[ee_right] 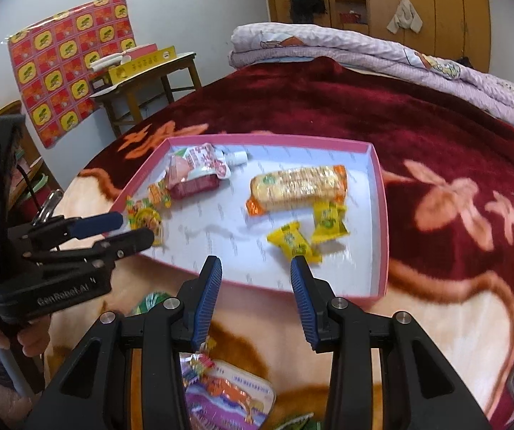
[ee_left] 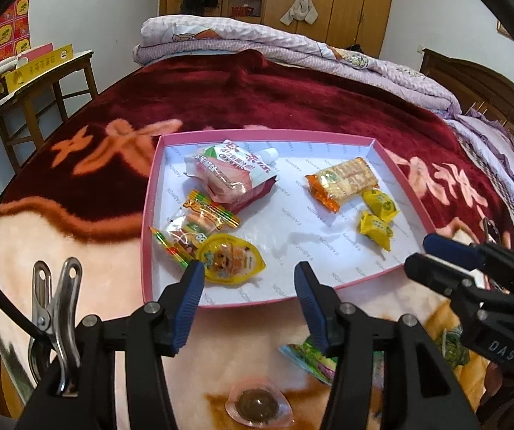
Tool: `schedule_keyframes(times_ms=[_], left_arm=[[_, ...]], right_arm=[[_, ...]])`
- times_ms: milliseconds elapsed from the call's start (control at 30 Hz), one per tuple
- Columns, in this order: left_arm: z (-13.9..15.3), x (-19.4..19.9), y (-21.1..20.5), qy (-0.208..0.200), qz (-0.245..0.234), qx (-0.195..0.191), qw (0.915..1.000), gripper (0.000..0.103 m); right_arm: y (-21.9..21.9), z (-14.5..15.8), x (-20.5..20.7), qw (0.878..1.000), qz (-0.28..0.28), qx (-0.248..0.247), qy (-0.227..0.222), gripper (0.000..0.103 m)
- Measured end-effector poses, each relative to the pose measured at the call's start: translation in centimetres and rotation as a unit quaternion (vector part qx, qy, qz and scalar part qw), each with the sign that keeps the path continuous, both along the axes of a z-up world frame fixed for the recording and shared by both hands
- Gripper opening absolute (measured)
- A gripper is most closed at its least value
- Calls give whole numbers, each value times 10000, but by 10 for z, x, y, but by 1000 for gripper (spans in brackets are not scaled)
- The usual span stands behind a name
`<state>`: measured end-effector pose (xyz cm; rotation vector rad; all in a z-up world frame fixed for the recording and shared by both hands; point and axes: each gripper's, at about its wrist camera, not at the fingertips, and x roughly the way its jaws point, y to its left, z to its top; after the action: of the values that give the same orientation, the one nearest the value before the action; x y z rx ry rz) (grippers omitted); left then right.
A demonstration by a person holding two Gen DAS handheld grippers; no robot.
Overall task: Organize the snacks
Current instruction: 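Withdraw both open grippers back over the remaining snack pile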
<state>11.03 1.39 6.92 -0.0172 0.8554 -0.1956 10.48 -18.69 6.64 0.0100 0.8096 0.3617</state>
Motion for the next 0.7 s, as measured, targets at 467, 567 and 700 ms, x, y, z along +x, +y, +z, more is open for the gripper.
schedule_keyframes(times_ms=[467,567,700], left_arm=[[7,-28,-2,-52,-141,83,9999,55],[6,-24,-4,-41,-140,160,9998,55],[5,-23,-4,-14,-111,103,9999,55]], right_arm=[[-3,-12,-25,9993,107,228,260,41],[-3,-12,-29,9993,115,245,263,41],[-5,-12,-33,9992,115,264,265,41]])
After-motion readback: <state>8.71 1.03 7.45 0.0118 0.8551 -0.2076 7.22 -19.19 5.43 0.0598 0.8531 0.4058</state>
